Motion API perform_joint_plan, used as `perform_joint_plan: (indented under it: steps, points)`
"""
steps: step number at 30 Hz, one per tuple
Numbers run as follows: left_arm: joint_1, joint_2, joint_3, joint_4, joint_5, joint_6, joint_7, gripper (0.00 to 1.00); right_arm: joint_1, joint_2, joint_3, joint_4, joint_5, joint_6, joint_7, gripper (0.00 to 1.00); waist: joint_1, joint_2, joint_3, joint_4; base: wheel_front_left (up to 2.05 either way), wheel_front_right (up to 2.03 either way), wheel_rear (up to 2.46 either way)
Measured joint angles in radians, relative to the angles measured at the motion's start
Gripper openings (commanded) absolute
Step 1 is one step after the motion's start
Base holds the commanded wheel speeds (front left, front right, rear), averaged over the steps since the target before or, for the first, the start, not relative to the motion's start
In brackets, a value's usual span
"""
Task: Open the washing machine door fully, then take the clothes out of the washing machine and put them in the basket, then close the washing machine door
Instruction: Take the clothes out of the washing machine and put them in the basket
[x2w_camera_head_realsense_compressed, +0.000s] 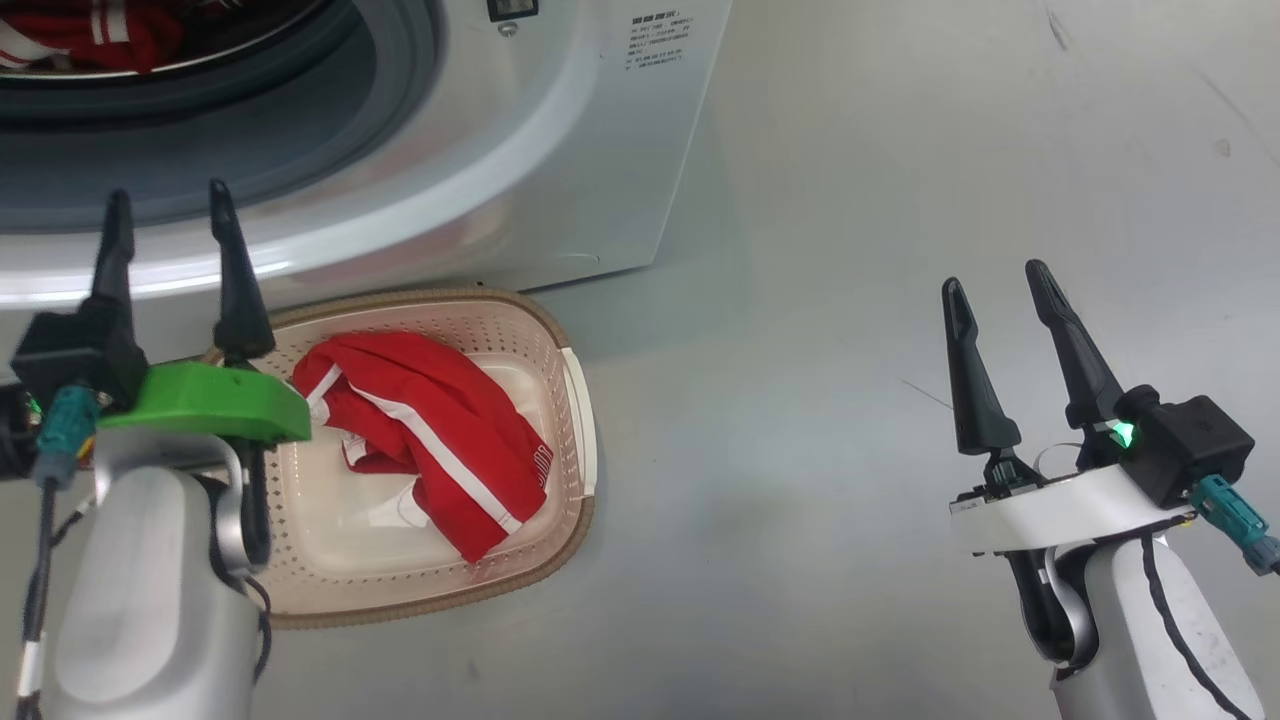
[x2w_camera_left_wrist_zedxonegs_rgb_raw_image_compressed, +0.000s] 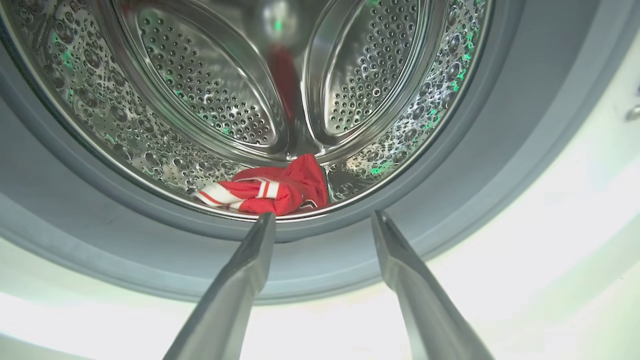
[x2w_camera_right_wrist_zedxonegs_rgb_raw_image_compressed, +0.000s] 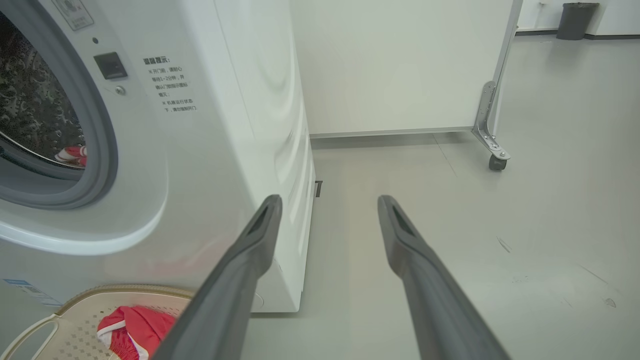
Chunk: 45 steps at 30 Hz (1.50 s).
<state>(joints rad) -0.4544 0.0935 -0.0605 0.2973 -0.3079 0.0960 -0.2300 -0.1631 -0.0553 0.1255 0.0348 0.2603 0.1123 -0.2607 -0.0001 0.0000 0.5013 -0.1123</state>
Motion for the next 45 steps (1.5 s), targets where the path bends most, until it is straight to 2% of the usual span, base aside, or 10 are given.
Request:
perform_joint_plan:
  steps: [3,13,29,39,45]
  points:
    - [0.067,-0.023,-0.01,-0.016,0.0,0.0,0.0,1.0,0.022,-0.006,-0.005,0.01,-0.005,0.0,0.0,1.0,0.0,0.0,-0.042,0.01,0.0,0.0,0.0]
    - [0.252,-0.038,-0.017,-0.06,0.0,0.005,-0.01,1.0,0.107,-0.01,-0.01,0.038,-0.022,0.0,0.0,1.0,0.0,0.0,-0.168,0.044,0.0,0.0,0.0]
    - [0.452,-0.041,-0.095,-0.138,0.0,0.008,-0.01,1.0,0.212,-0.007,0.012,0.049,-0.033,-0.001,0.0,1.0,-0.0001,0.0,-0.349,0.107,0.0,0.0,0.0]
    - [0.522,-0.042,-0.108,-0.192,0.0,0.011,-0.01,1.0,0.256,-0.005,0.03,0.044,-0.033,-0.002,0.0,1.0,0.0,0.0,-0.405,0.127,0.0,0.0,0.0]
    - [0.535,-0.042,-0.108,-0.221,0.0,0.013,-0.01,1.0,0.259,-0.004,0.031,0.036,-0.033,-0.015,0.0,1.0,0.0,0.0,-0.408,0.126,0.0,0.0,0.0]
